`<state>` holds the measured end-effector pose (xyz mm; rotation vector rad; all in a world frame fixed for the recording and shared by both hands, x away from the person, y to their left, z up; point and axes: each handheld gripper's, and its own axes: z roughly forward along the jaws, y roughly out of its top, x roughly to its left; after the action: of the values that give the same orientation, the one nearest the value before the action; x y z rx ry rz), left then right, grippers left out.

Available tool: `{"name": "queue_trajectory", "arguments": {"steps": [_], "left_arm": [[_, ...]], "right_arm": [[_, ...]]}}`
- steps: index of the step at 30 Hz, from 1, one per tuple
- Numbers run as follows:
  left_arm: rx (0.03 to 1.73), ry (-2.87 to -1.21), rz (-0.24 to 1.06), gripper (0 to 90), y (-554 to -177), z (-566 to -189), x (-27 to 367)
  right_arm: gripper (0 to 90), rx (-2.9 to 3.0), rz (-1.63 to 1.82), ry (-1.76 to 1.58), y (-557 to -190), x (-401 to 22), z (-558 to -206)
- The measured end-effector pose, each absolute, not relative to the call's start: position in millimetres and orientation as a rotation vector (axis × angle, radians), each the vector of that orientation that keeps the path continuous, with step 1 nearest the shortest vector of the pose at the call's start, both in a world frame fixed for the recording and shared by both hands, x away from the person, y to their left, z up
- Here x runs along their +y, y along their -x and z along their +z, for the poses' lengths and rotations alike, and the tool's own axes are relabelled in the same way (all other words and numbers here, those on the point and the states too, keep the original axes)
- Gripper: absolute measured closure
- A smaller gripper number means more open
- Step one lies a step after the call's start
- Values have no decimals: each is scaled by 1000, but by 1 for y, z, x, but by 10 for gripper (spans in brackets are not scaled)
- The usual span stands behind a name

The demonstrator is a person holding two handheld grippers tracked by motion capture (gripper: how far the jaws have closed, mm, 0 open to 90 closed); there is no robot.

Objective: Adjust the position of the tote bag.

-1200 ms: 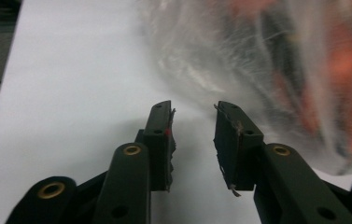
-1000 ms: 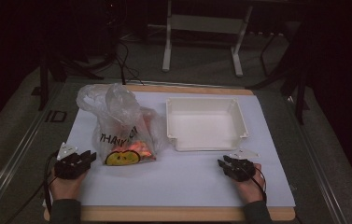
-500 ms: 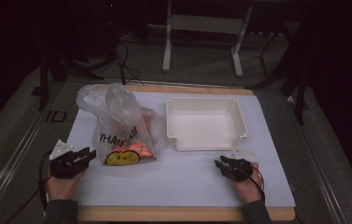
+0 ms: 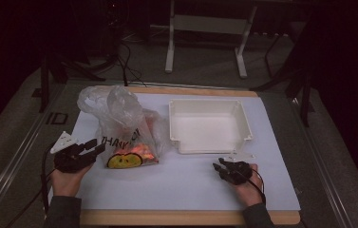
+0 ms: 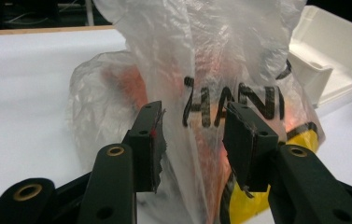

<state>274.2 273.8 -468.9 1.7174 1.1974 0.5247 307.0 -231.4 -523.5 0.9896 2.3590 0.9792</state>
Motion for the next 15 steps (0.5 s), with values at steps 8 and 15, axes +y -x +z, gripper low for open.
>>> {"name": "queue_trajectory", "arguments": {"steps": [8,15], "left_arm": [[1252,-1795,527,803,-291,-476,264],[1221,-1844,529,896,-283,-480,261]], "right_arm": [[638,2372,979,-950,-306,-221,-520],[629,2370,991,-930,-307,-215,-515]]}}
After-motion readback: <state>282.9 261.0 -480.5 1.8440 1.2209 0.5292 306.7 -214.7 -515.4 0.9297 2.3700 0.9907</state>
